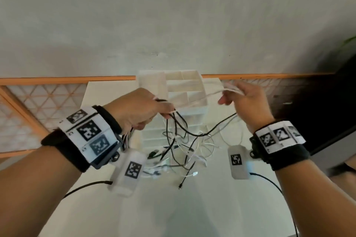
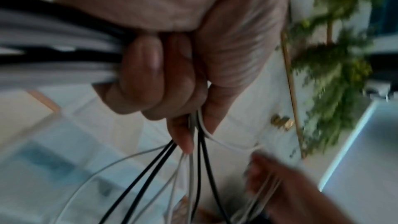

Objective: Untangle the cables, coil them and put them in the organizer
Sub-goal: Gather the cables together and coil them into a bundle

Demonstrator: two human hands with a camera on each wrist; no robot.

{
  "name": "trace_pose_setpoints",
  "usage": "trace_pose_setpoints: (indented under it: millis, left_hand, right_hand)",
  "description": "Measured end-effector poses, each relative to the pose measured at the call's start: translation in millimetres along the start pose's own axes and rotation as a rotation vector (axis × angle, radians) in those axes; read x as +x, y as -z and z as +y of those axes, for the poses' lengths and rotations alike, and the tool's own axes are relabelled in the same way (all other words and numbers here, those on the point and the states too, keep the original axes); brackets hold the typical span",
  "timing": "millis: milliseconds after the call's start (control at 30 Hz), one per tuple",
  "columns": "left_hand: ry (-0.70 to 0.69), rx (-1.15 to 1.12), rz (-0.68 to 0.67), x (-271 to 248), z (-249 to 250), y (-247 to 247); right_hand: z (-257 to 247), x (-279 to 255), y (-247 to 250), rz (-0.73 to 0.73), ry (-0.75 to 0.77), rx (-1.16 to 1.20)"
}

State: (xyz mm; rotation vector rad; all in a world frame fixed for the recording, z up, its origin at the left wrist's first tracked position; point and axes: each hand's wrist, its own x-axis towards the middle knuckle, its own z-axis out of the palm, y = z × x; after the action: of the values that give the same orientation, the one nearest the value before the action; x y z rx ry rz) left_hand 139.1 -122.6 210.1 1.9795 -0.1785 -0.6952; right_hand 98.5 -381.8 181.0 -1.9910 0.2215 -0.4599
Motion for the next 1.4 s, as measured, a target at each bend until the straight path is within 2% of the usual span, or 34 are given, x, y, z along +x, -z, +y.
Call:
trace_pose_setpoints:
  millis: [33,100,167,233,267,333,400,500,567,633,700,767,833,933,1000,1067,1133,1200,1300,1367,1400]
  left_hand:
    - [0.035,0.055,0.031,1.2,-3.0,-2.8]
    - [0.048,0.029,0.150,2.7,-6.7,-3.4]
    - [0.013,-0.103,0.248,3.4,-7.3,7.2]
    - [-0.055,-0.236,0.263,0.4,-4.4,17.5]
    - [-0.093,-0.279,0.258,-2.2,-1.7,18.3]
    - [-0.146,-0.320,0.248,-5.9,2.2,14.1]
    - [-0.159,-0.310,0.217,-7.5,3.7,10.5]
    - [-0.087,-0.163,0.210,-4.1,-6.0,14.1]
    - [0.007,-0.018,0.233,-0.4,-16.9,8.3]
    - [0.072,0.075,0.267,3.2,-26.2,-2.7]
    - [0.069,0.095,0.329,5.1,-30.6,-5.7]
    - [0.041,0.032,0.391,4.9,-30.9,2.1]
    - [-0.020,-0.093,0.425,3.1,-25.3,13.2]
    - [-0.123,-0.237,0.412,-2.5,-11.7,22.3]
    - [-0.140,-0.292,0.377,-5.8,-4.7,27.0]
    - [-0.141,-0.290,0.319,-8.5,-0.5,30.6]
    - [-0.126,-0.232,0.294,-7.0,-3.6,31.2]
    - [-0.085,-0.109,0.291,-2.3,-10.5,27.2]
    - [0.003,0.234,0.274,5.8,-23.7,18.1]
    - [0.057,0.508,0.288,9.1,-31.7,13.8]
    - [0.072,0.587,0.307,9.9,-35.2,12.0]
  right_hand:
    - [-10.5,1.6,2.9,0.104,0.080,0.096]
    - [-15.5,-3.1,4.4,0.130,0.215,0.056]
    - [3.6,-9.6,5.3,-0.020,0.207,-0.225]
    - [34.2,-18.4,1.2,-0.224,0.108,-0.552]
    - [49.3,-22.9,-3.7,-0.320,0.066,-0.639]
    - [67.8,-30.3,-16.5,-0.441,-0.015,-0.658]
    - [73.3,-33.5,-24.2,-0.489,-0.071,-0.561]
    - [56.0,-31.8,-16.5,-0.451,-0.147,-0.174]
    - [31.3,-29.5,-8.1,-0.353,-0.099,0.046]
    - [12.7,-26.1,-1.5,-0.261,0.021,0.085]
    - [9.2,-24.6,4.3,-0.198,0.125,-0.083]
    - [22.6,-26.1,9.9,-0.210,0.114,-0.434]
    - [53.0,-32.6,10.7,-0.300,0.020,-0.695]
    - [98.0,-48.4,-1.9,-0.501,-0.185,-0.862]
    - [117.0,-56.7,-9.1,-0.594,-0.242,-0.944]
    - [117.8,-56.8,-7.0,-0.522,-0.258,-0.892]
    - [107.2,-50.0,2.7,-0.282,-0.238,-0.788]
    - [88.2,-40.3,14.7,-0.044,-0.169,-0.588]
    - [69.4,-23.9,29.0,0.254,-0.195,-0.259]
    - [62.9,-13.5,35.7,0.342,-0.269,0.048]
    - [63.7,-11.3,38.3,0.349,-0.289,0.111]
